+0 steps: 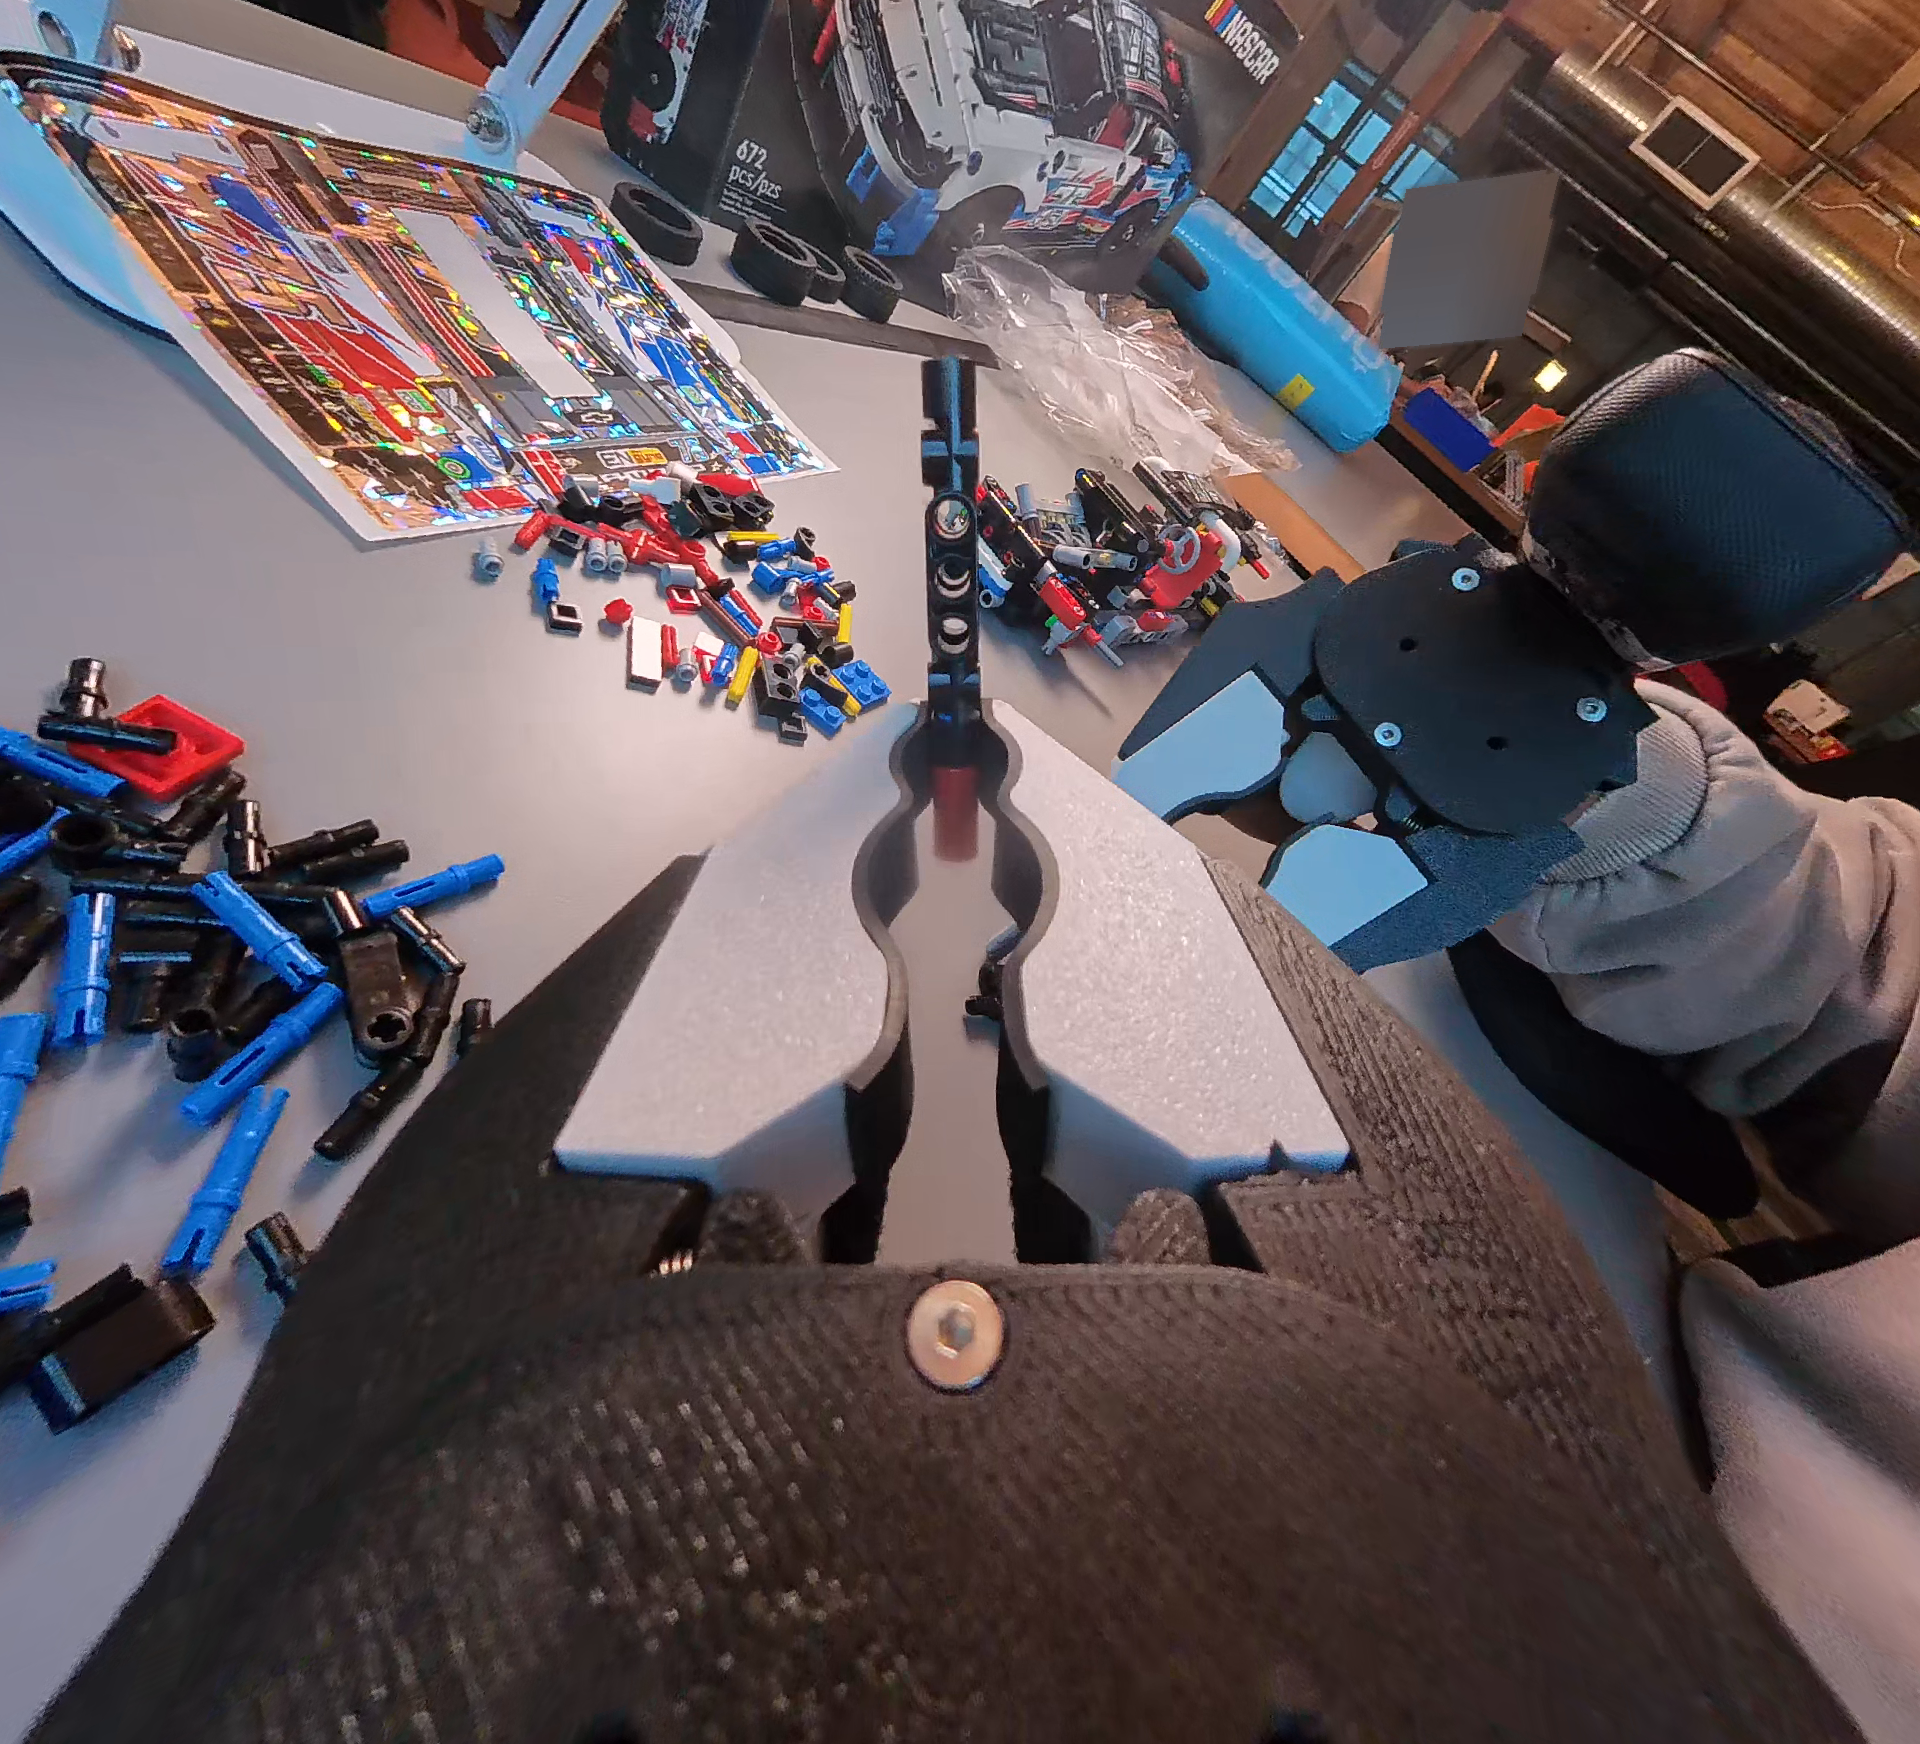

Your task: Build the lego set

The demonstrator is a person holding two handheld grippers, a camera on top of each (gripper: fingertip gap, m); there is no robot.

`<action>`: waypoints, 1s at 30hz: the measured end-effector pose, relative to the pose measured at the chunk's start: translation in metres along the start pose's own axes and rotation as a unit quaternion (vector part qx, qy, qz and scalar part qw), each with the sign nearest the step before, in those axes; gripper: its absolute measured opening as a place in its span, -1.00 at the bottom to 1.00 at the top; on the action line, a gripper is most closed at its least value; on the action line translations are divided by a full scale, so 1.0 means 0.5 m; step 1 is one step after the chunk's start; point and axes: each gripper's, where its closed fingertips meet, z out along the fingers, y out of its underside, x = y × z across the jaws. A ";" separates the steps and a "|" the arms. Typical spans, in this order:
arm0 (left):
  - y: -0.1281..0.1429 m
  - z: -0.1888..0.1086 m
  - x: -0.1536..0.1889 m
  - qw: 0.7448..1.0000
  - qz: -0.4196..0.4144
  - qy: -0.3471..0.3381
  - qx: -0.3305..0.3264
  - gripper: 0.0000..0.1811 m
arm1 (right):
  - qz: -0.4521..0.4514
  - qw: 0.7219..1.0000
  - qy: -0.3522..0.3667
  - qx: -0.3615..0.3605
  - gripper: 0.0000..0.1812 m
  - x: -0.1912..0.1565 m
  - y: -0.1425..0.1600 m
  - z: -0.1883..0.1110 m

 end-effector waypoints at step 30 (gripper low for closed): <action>-0.001 -0.005 0.000 1.000 -0.005 0.009 -0.005 -0.94 | 0.035 0.996 -0.077 0.016 -0.86 0.002 -0.041 0.021</action>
